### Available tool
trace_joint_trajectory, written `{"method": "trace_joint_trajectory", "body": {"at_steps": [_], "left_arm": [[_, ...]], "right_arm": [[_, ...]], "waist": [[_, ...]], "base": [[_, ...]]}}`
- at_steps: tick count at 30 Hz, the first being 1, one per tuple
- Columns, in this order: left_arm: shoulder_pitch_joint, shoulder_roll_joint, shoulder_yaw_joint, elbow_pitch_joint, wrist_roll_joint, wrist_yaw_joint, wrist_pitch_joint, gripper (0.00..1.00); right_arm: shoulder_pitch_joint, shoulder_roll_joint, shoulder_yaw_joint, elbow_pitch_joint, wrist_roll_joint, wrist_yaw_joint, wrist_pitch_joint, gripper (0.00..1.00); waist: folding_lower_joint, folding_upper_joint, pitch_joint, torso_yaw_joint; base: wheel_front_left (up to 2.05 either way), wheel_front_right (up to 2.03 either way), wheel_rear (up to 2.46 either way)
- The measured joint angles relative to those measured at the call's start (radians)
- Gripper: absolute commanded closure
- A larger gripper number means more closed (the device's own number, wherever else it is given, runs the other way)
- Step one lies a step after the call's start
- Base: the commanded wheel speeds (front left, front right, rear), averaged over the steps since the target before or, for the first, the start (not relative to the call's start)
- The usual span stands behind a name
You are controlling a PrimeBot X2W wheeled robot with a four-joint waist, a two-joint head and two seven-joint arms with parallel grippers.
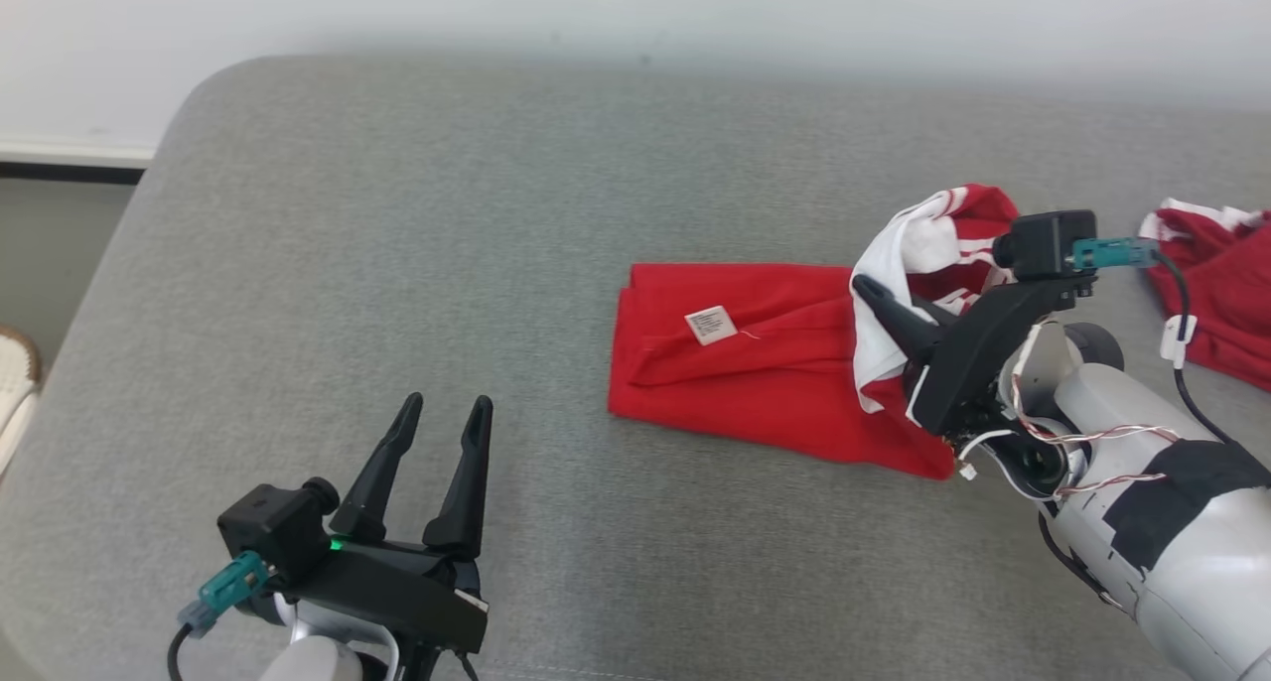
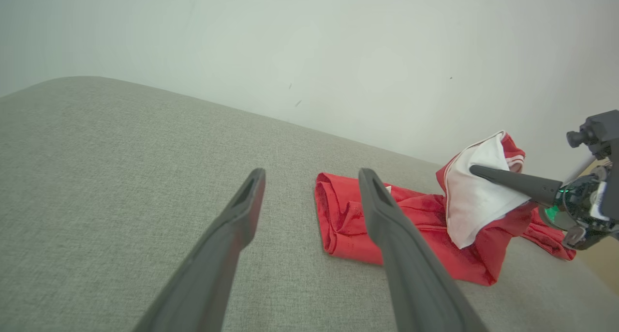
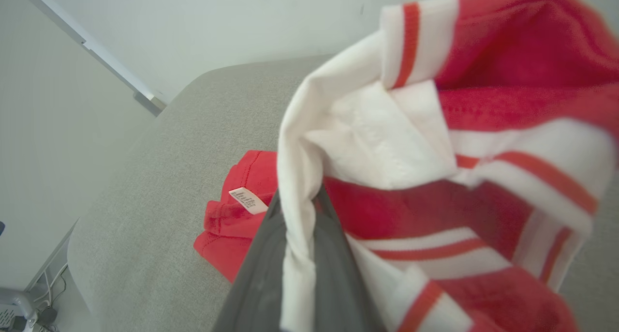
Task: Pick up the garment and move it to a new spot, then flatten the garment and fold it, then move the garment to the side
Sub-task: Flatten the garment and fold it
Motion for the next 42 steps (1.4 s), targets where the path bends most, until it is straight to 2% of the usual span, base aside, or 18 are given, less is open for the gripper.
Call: {"method": "trace_joint_trajectory", "body": {"at_steps": [5,9,13,14,15,23,31,36,42], "left_arm": [[-0.001,-0.018,-0.002,0.009,0.006,-0.008,0.000,0.00],[-0.001,-0.023,0.001,0.019,0.008,-0.010,0.000,0.00],[-0.001,-0.025,0.014,0.027,0.008,-0.018,0.000,0.00],[-0.001,-0.025,0.016,0.027,0.008,-0.018,0.000,0.00],[-0.001,-0.026,0.017,0.028,0.009,-0.018,0.000,0.00],[0.001,-0.028,0.046,0.033,0.015,-0.026,0.000,0.00],[0.007,-0.024,0.069,0.031,0.023,-0.027,0.000,0.00],[0.031,-0.019,0.075,0.028,0.031,-0.027,0.000,0.00],[0.046,-0.016,0.083,0.019,0.049,-0.035,0.000,0.00]], "right_arm": [[-0.021,0.023,0.024,0.040,-0.012,-0.003,0.036,1.00],[-0.044,0.049,0.044,0.093,-0.025,-0.022,0.076,0.99],[-0.062,0.078,0.056,0.121,-0.025,-0.027,0.094,0.48],[-0.066,0.089,0.058,0.124,-0.025,-0.027,0.098,0.10],[-0.069,0.098,0.061,0.127,-0.026,-0.027,0.102,0.00],[-0.078,0.144,0.066,0.148,-0.026,-0.019,0.103,0.00],[-0.075,0.172,0.041,0.086,0.003,-0.008,0.039,0.00],[-0.044,0.153,0.002,0.038,0.028,-0.005,-0.029,0.00],[0.007,0.081,-0.051,-0.035,0.065,-0.003,-0.118,0.00]], "waist": [[0.0000,0.0000,0.004,0.041],[0.0000,0.0000,0.011,0.077],[0.0000,0.0000,0.016,0.097],[0.0000,0.0000,0.016,0.100],[0.0000,0.0000,0.016,0.101],[0.0000,0.0000,0.007,0.096],[0.0000,0.0000,-0.006,0.064],[0.0000,0.0000,-0.015,0.035],[0.0000,0.0000,-0.023,-0.005]], "base": [[0.00,0.00,0.00],[0.00,0.00,0.00],[0.00,0.00,0.00],[0.00,0.00,0.00],[0.00,0.00,0.00],[0.00,0.00,0.00],[0.00,0.00,0.00],[0.00,0.00,0.00],[0.00,0.00,0.00]]}}
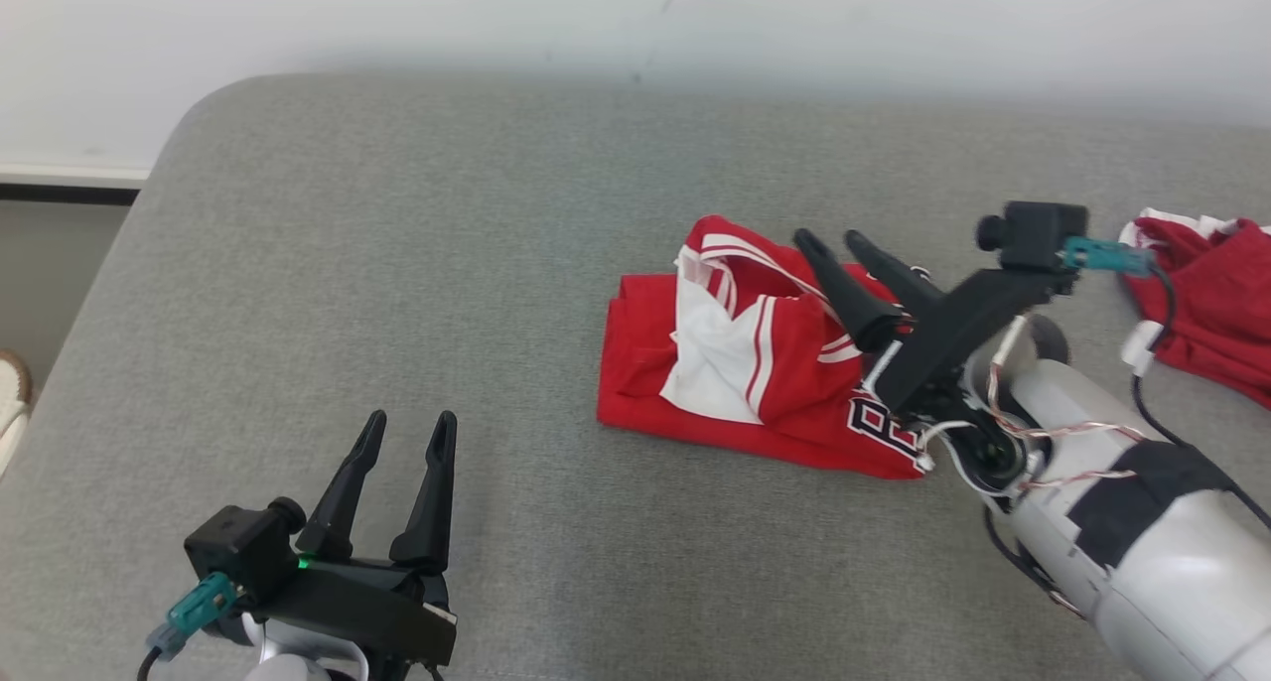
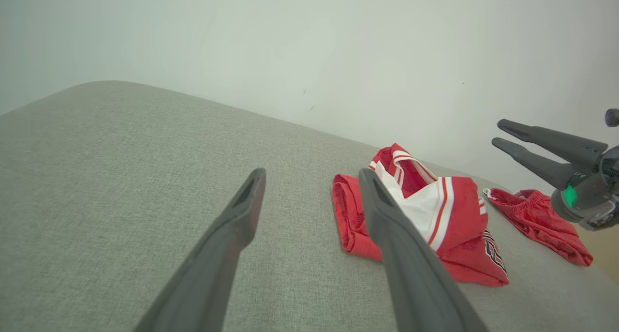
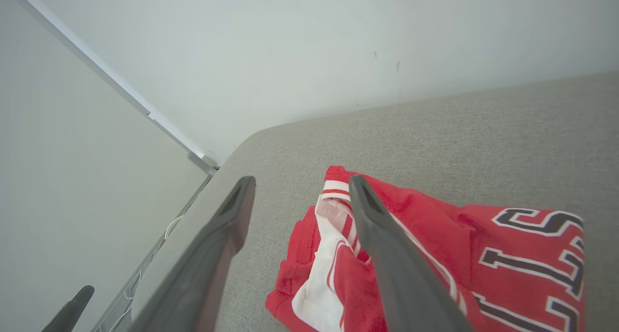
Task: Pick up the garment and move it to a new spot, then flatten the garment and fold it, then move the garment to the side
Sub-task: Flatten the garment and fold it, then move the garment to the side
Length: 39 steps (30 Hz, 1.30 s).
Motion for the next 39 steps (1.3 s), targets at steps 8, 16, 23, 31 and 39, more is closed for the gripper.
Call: {"method": "trace_joint_trajectory", "body": {"at_steps": [8,16,23,31,39], "left_arm": [[0.005,0.002,0.016,-0.019,0.011,0.000,0.000,0.00],[0.023,0.001,0.019,-0.031,0.024,-0.001,0.000,0.00],[0.023,-0.006,0.015,-0.039,0.031,-0.009,0.000,0.00],[0.018,-0.018,-0.004,-0.061,0.058,-0.010,0.000,0.00],[-0.008,-0.027,-0.010,-0.063,0.072,-0.019,0.000,0.00]], "right_arm": [[0.063,-0.087,-0.029,-0.087,-0.019,0.003,-0.109,0.00],[0.173,-0.131,-0.090,-0.146,-0.011,0.003,-0.217,0.00],[0.249,-0.139,-0.106,-0.153,-0.013,-0.028,-0.229,0.00],[0.252,-0.129,-0.134,-0.115,-0.020,-0.069,-0.232,0.00],[0.244,-0.060,-0.146,-0.001,0.042,-0.083,-0.213,0.00]], "waist": [[0.0000,0.0000,-0.008,-0.048],[0.0000,0.0000,-0.016,-0.100],[0.0000,0.0000,-0.016,-0.122],[0.0000,0.0000,0.002,-0.109],[0.0000,0.0000,0.030,-0.065]], "base": [[0.00,0.00,0.00],[0.00,0.00,0.00],[0.00,0.00,0.00],[0.00,0.00,0.00],[0.00,0.00,0.00]]}}
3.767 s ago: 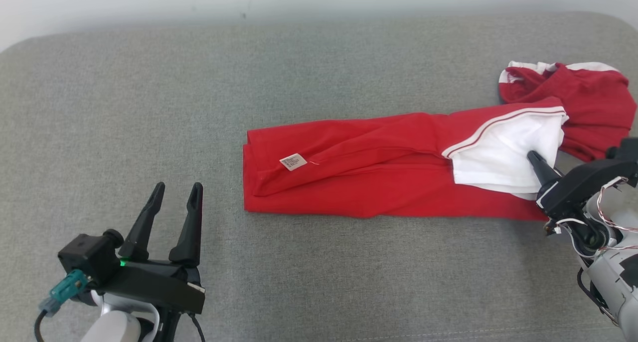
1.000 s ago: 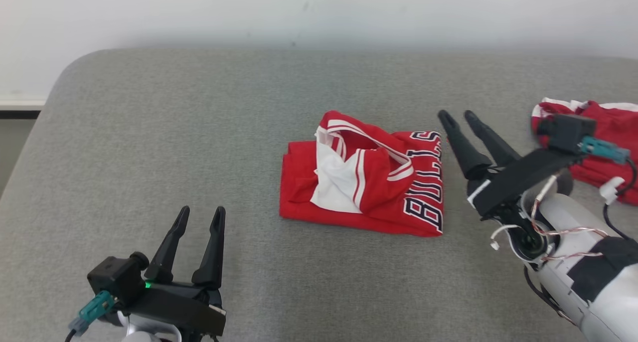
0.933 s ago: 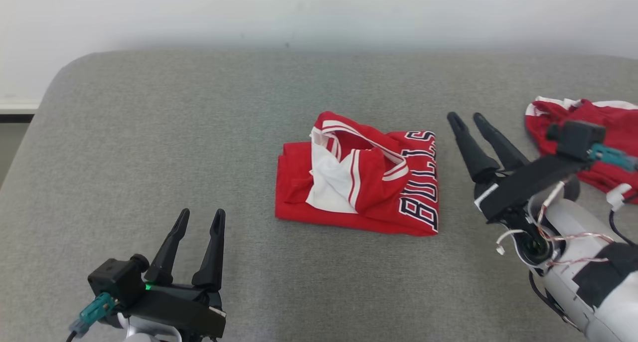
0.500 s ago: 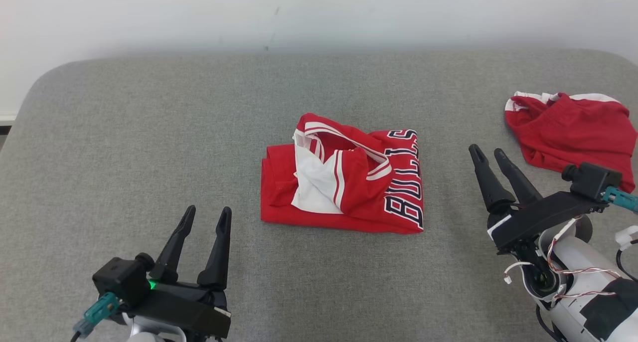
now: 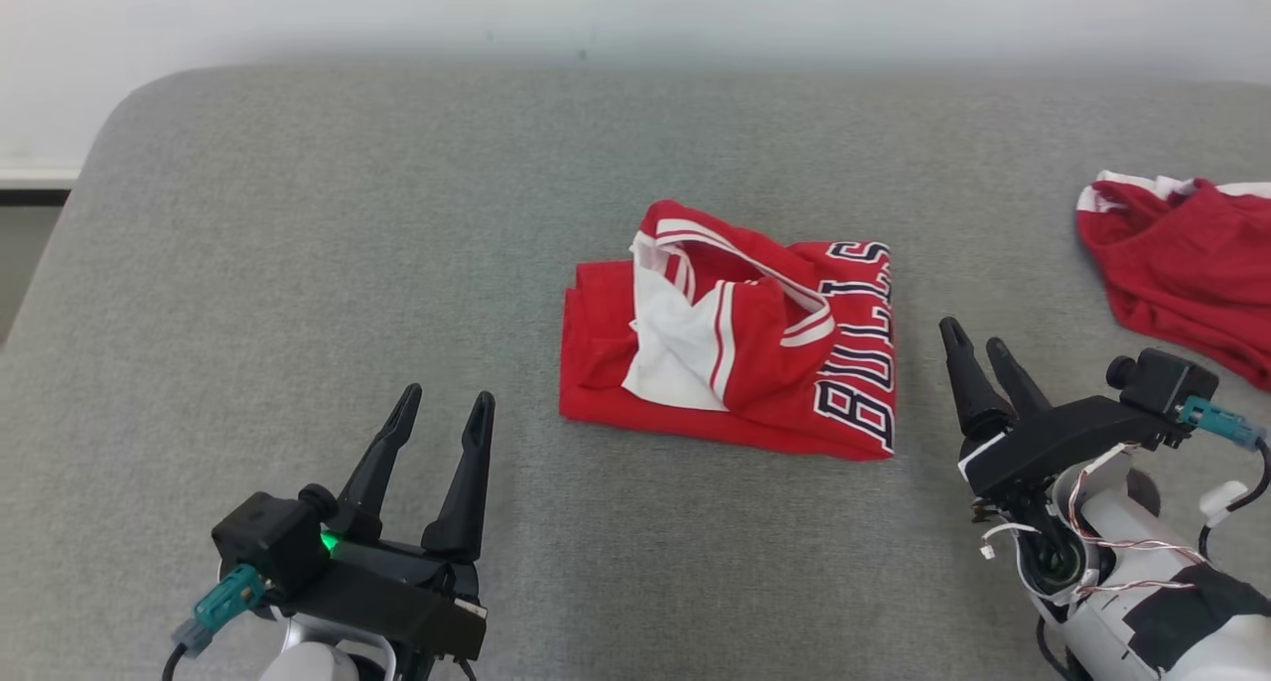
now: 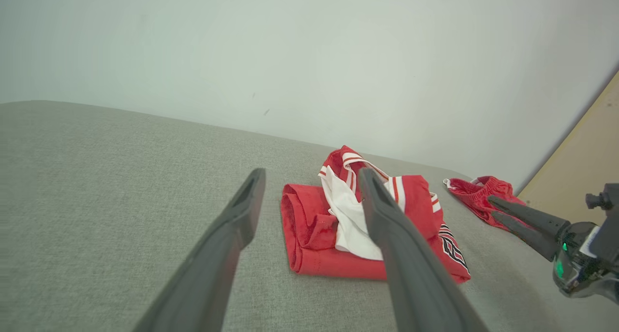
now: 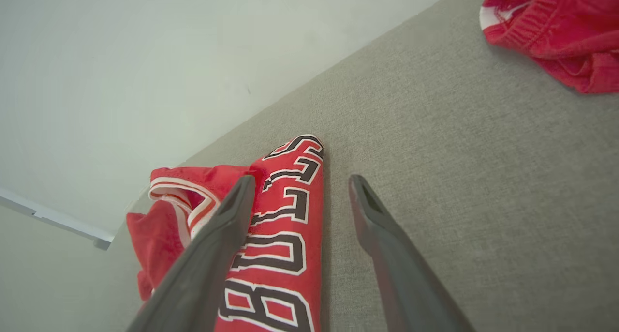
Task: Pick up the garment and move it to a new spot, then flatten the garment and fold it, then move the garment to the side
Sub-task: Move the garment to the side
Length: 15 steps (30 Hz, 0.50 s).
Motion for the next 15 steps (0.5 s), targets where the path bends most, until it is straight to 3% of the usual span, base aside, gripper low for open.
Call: {"method": "trace_joint_trajectory", "body": {"at_steps": [6,15], "left_arm": [[-0.002,0.003,0.003,0.000,0.002,-0.008,0.000,0.00],[-0.021,0.003,0.010,0.009,0.002,-0.009,0.000,0.00]], "right_arm": [[-0.019,0.048,-0.039,0.070,0.086,0.007,0.042,0.00],[-0.086,0.078,-0.052,0.196,0.124,0.006,0.110,0.00]], "waist": [[0.0000,0.0001,0.023,0.040],[0.0000,0.0001,0.057,0.090]], "base": [[0.00,0.00,0.00],[0.00,0.00,0.00]]}}
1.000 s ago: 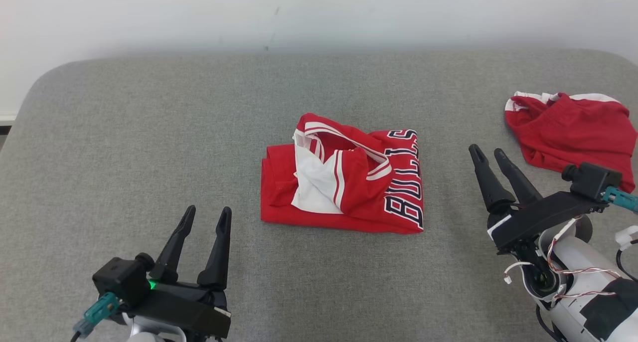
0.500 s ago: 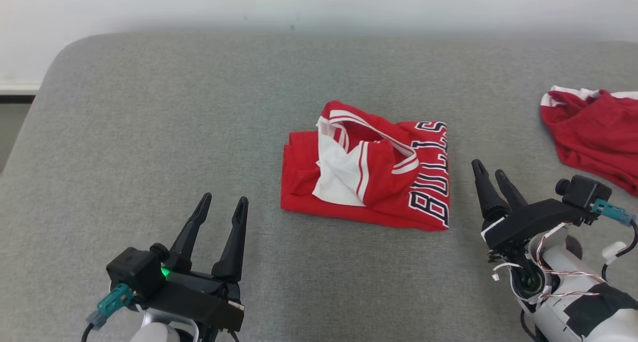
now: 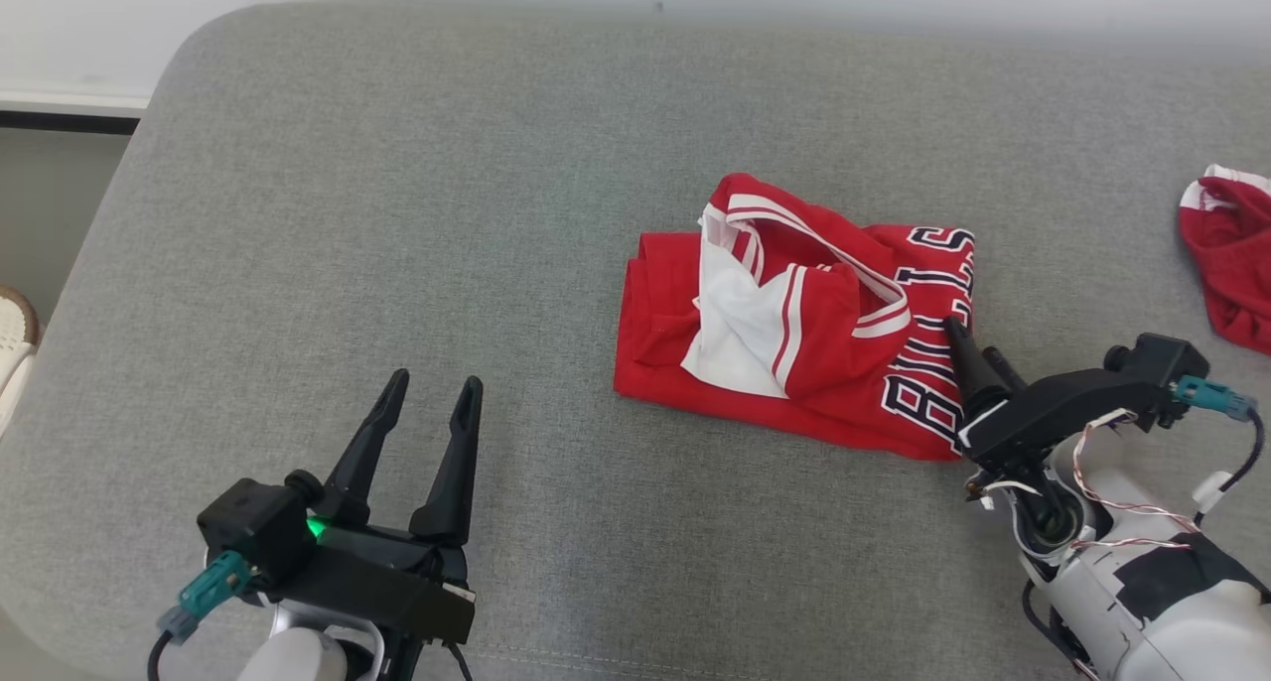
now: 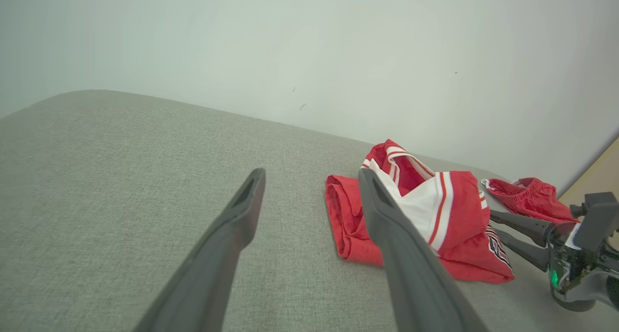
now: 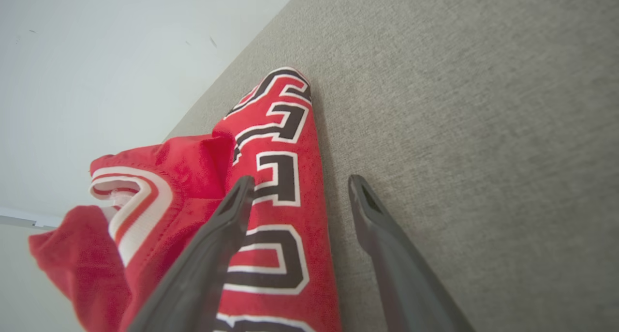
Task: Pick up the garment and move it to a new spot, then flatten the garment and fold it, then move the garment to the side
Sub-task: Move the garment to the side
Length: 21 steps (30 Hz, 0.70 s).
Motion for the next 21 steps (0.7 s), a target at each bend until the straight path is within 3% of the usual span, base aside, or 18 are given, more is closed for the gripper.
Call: {"method": "trace_joint_trajectory", "body": {"at_steps": [10,11,12,14,16,21], "left_arm": [[0.000,0.000,0.015,0.012,0.000,-0.007,0.000,0.00],[0.000,-0.001,0.015,0.014,0.000,-0.007,0.000,0.00],[0.000,-0.001,0.016,0.015,0.000,-0.007,0.000,0.00],[0.000,-0.001,0.018,0.018,0.000,-0.007,0.000,0.00],[0.000,-0.002,0.019,0.021,0.000,-0.007,0.000,0.00],[0.000,-0.004,0.021,0.028,0.001,-0.008,0.000,0.00]], "right_arm": [[-0.036,0.034,0.010,0.075,0.018,0.022,0.073,0.00],[-0.039,0.036,0.010,0.080,0.018,0.026,0.077,0.08],[-0.041,0.039,0.011,0.086,0.018,0.028,0.077,0.50],[-0.048,0.043,0.012,0.097,0.019,0.035,0.085,0.65],[-0.056,0.047,0.013,0.106,0.021,0.037,0.090,1.00],[-0.062,0.056,0.016,0.124,0.024,0.054,0.093,1.00]], "waist": [[0.0000,-0.0001,0.003,0.013],[0.0000,0.0000,0.002,0.013],[0.0000,-0.0001,0.001,0.013],[0.0000,-0.0001,0.000,0.012],[0.0000,0.0000,-0.001,0.011],[0.0000,0.0000,-0.007,0.008]], "base": [[0.00,0.00,0.00],[0.00,0.00,0.00],[0.00,0.00,0.00],[0.00,0.00,0.00],[0.00,0.00,0.00],[0.00,0.00,0.00]]}}
